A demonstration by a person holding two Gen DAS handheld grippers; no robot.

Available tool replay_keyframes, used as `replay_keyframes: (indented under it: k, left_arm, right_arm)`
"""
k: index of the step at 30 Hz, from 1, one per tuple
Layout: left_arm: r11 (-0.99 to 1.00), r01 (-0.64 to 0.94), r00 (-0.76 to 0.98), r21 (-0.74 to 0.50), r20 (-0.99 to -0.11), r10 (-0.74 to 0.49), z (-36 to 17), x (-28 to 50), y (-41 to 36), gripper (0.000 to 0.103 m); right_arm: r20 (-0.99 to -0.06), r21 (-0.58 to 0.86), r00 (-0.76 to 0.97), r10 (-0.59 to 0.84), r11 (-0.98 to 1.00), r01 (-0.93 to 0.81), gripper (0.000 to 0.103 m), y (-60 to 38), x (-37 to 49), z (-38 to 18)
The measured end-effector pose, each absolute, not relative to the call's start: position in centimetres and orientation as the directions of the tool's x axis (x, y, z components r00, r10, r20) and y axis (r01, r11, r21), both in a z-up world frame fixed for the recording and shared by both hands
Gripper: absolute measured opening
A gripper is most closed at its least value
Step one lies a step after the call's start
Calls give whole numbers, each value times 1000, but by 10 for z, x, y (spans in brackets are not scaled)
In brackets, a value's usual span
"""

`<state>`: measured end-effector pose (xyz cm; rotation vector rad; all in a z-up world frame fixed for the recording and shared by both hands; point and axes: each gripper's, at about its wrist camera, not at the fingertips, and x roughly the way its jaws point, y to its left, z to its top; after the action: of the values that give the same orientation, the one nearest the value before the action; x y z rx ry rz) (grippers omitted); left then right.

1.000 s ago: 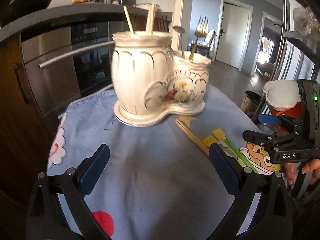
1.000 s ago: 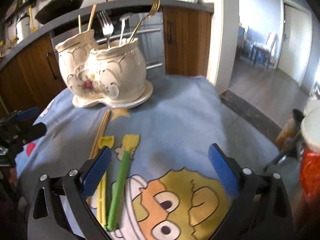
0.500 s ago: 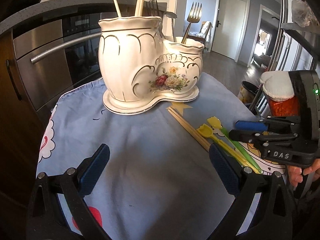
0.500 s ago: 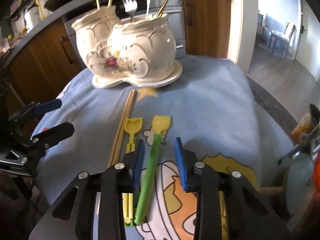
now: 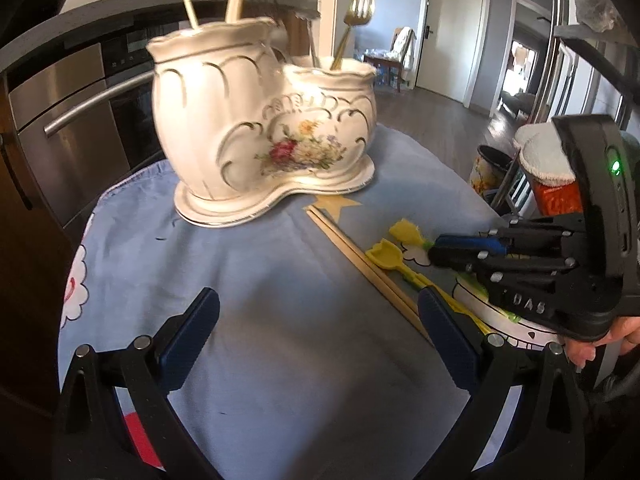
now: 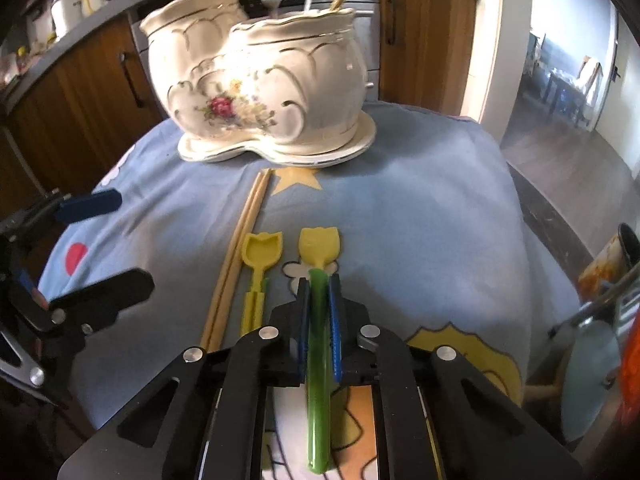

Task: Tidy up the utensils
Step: 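Grasp the green-handled yellow spoon with the right tool, then close the left tool on a chopstick while the right tool holds the yellow spoon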

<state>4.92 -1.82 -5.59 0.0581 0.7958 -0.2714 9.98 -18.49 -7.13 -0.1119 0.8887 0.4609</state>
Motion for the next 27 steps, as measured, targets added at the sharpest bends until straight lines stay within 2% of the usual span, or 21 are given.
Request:
replay_keyframes:
  k: [7, 11, 17, 20, 21, 22, 25, 27]
  left_arm:
    - [975, 205, 601, -89, -774, -197, -70, 60, -36, 95]
    - [985, 168, 576, -42, -806, -133, -79, 63, -46, 86]
    - [994, 111, 573, -4, -817, -68, -79, 66, -51, 85]
    - [995, 98, 573, 18, -819, -42, -76, 71, -53, 75]
    - [995, 94, 572, 30, -820, -30, -75, 74, -53, 62]
    - [994, 90, 560, 61, -828, 0, -76, 79, -56, 57]
    - [993, 93, 549, 68, -836, 5, -74, 88, -59, 51]
    - [992, 111, 540, 60, -842, -10, -74, 89, -62, 38]
  right_arm:
    - [-736, 140, 566, 371, 902, -409, 10, -207, 100, -63]
    - [-717, 151, 575, 395, 893, -425, 10, -211, 96, -61]
    - [-690, 177, 581, 431, 879, -442, 10, -221, 94, -57]
    - [-683, 181, 581, 443, 873, -452, 10, -221, 93, -57]
    - [-682, 183, 579, 447, 871, -456, 10, -221, 92, -57]
    - [-682, 185, 577, 450, 869, -459, 10, -221, 92, -57]
    - [-677, 191, 575, 458, 865, -464, 10, -223, 90, -57]
    - [-672, 194, 578, 464, 863, -467, 10, -224, 88, -56]
